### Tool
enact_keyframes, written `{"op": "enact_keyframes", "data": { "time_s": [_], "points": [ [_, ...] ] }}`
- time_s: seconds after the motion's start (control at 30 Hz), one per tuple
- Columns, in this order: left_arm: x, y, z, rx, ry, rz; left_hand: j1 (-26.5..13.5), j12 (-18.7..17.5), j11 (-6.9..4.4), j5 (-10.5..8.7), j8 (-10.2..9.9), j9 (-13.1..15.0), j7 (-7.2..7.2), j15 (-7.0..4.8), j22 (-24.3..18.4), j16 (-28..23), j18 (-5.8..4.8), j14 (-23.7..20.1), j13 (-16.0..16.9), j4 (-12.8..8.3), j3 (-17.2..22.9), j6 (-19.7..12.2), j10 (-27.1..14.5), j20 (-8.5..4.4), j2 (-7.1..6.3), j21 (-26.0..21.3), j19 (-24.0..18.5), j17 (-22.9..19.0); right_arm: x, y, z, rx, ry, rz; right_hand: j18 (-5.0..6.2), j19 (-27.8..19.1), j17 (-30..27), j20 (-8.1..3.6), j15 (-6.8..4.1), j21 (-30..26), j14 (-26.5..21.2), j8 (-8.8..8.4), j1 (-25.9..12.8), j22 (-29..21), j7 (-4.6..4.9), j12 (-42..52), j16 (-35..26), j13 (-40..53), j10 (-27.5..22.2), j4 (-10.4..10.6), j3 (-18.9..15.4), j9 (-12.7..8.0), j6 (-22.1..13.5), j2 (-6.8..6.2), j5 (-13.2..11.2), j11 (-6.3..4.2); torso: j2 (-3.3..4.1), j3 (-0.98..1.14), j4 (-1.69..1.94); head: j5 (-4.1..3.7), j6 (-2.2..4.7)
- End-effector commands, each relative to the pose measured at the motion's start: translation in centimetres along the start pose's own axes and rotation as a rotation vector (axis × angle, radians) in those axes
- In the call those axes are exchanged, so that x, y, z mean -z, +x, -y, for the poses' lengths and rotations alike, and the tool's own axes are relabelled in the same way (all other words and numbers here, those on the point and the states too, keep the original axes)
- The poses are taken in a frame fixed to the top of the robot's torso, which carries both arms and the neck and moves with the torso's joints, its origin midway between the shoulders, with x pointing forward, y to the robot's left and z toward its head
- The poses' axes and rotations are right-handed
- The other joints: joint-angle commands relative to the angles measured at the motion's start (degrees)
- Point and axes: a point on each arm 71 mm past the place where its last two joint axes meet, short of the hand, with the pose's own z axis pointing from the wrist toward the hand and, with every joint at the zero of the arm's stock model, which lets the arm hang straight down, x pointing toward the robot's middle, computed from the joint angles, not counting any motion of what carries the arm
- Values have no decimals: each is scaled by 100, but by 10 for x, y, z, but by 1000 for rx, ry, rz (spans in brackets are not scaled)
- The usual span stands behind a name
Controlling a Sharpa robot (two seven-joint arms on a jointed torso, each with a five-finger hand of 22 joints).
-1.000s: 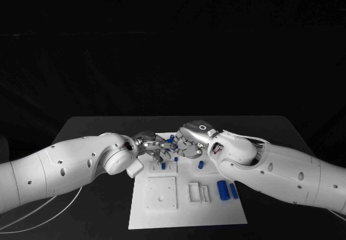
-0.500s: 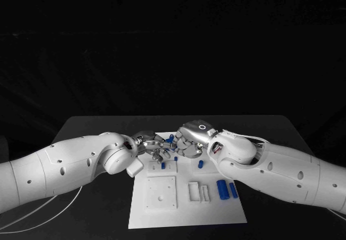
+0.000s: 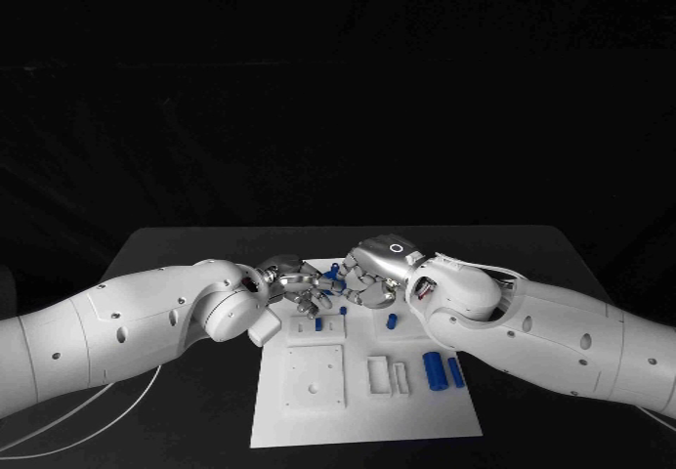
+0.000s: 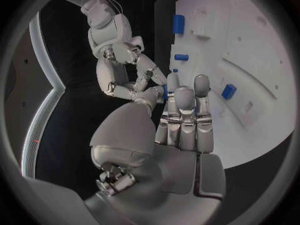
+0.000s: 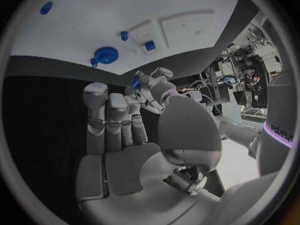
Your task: Assemble the parts on the task board
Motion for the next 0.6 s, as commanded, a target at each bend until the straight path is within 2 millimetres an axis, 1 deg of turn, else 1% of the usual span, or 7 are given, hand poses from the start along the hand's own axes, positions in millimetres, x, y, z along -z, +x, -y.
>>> {"op": "enact_keyframes", "data": {
  "time_s": [0.03,0.1,0.17,0.27,0.4,0.5,0.6],
  "points": [
    [0,0,3,24,17,18,-23,88,-57,32,13,-101,-530,-40,115,39,-54,25,52,-44,-9,973,14,-24,0,44,-25,13,0,0,0,-5,0,1,78,-7,-17,41,14,-35,-24,-11,-19,431,2,-46,-34,-23,-65,37,-53,-5,-54,-53,52,5,2,-1,-1,0,-1],
    [0,-1,2,28,18,24,-56,187,-75,60,12,-131,-543,-47,115,47,-54,27,113,-66,-2,1015,17,-30,7,62,-25,19,1,1,1,-7,2,1,85,0,-27,52,23,-53,-31,-9,-13,431,22,-60,-39,-50,-83,49,-129,-4,-128,-60,85,18,2,0,-2,-2,4],
    [1,-2,2,32,19,32,-134,338,-99,187,15,-140,-554,-58,116,60,-60,42,209,-103,23,1065,-4,-42,0,86,-16,27,2,1,2,-10,5,1,89,3,-34,55,25,-68,-35,-11,-7,430,22,-61,-42,-61,-88,53,-167,-5,-135,-62,91,20,0,-1,-2,-3,1],
    [1,-2,2,34,19,38,-255,583,-126,319,18,-128,-582,-77,114,72,-68,52,361,-200,90,1126,-50,-60,-15,111,-16,36,3,2,3,-13,8,1,91,7,-40,57,27,-80,-36,-11,-4,428,24,-60,-46,-68,-90,62,-202,-5,-140,-58,89,22,1,0,-3,-2,2],
    [2,-3,1,36,17,38,-381,830,-141,321,19,-106,-593,-84,114,78,-76,53,499,-307,146,1148,-148,-67,27,138,-21,42,3,2,4,-16,11,0,92,10,-40,57,25,-85,-35,-9,10,429,16,-58,-43,-73,-91,62,-206,-4,-117,-46,59,18,4,-1,-3,-7,4],
    [2,-3,1,38,16,35,-437,884,-145,317,18,-94,-598,-86,112,79,-77,51,526,-333,170,1153,-171,-69,49,142,-22,43,3,3,4,-17,12,-1,91,11,-43,57,24,-83,-36,-11,11,431,16,-57,-45,-74,-92,62,-207,-5,-114,-44,47,19,4,0,0,-11,8],
    [2,-2,1,38,13,28,-529,952,-145,301,19,-64,-599,-86,112,82,-77,51,544,-408,217,1151,-203,-68,90,149,-27,43,3,3,4,-19,13,0,88,16,-39,55,20,-80,-32,-10,22,434,2,-49,-36,-74,-90,70,-194,-5,-51,-15,-31,10,4,1,0,-16,-2]
  ]
}}
